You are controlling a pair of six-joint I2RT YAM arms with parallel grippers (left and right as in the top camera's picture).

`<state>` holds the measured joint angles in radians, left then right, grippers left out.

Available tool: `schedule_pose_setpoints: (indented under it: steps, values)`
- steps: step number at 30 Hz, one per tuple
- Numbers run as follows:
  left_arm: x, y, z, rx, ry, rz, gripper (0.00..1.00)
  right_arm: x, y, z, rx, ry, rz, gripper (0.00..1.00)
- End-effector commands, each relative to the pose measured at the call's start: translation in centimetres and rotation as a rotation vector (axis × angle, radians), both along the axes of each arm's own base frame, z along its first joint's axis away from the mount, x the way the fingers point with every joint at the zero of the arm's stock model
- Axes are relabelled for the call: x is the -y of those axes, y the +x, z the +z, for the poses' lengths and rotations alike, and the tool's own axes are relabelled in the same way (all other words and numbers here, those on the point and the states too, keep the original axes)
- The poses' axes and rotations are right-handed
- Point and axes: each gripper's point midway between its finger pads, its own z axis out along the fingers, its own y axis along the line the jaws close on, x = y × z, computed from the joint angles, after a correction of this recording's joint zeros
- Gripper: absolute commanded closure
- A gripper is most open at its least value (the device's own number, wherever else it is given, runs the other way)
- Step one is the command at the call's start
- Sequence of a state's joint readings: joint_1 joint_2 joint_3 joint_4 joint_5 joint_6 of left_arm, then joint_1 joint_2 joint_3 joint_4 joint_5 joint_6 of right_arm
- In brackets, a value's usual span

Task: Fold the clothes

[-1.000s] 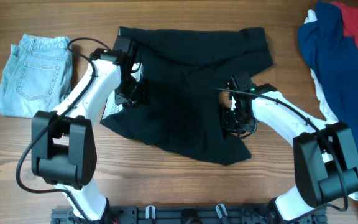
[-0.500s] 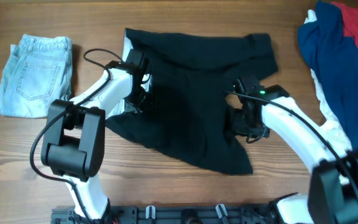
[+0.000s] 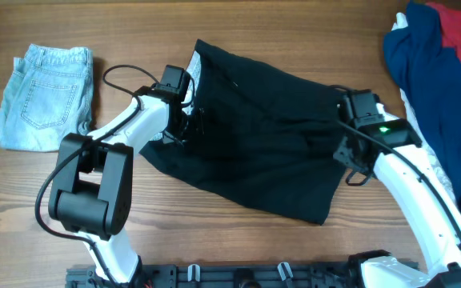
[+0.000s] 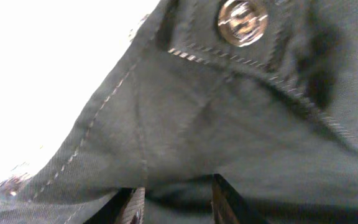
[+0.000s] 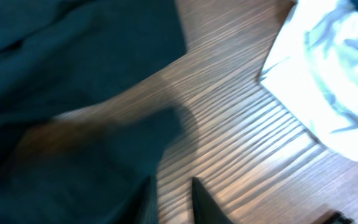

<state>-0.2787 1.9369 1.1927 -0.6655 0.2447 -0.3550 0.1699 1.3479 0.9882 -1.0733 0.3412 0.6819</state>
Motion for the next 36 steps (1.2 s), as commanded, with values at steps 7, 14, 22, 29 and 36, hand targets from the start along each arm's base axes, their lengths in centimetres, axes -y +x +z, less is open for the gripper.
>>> schedule_pose_setpoints:
  steps: [7,14,22,29,36]
  values:
    - [-1.4,-0.8,-1.8,-0.036,0.068,0.055,0.58,0.1,-1.2,0.1,-0.074,0.035,0.064,0.73]
    - [-1.7,2.4,5.5,0.191,0.069,0.075,0.41,-6.0,0.9,-0.1,-0.029,0.320,0.397,0.69]
    - [-2.2,4.3,6.1,0.300,0.120,-0.006,0.31,-8.2,1.8,0.4,0.024,0.430,0.454,0.68]
    - [-3.5,4.5,3.0,0.244,0.149,-0.022,0.36,-8.1,1.3,0.2,0.005,0.428,0.449,0.68]
    - [-3.9,4.1,1.3,0.200,0.163,-0.037,0.37,-8.1,1.3,0.2,0.004,0.428,0.450,0.68]
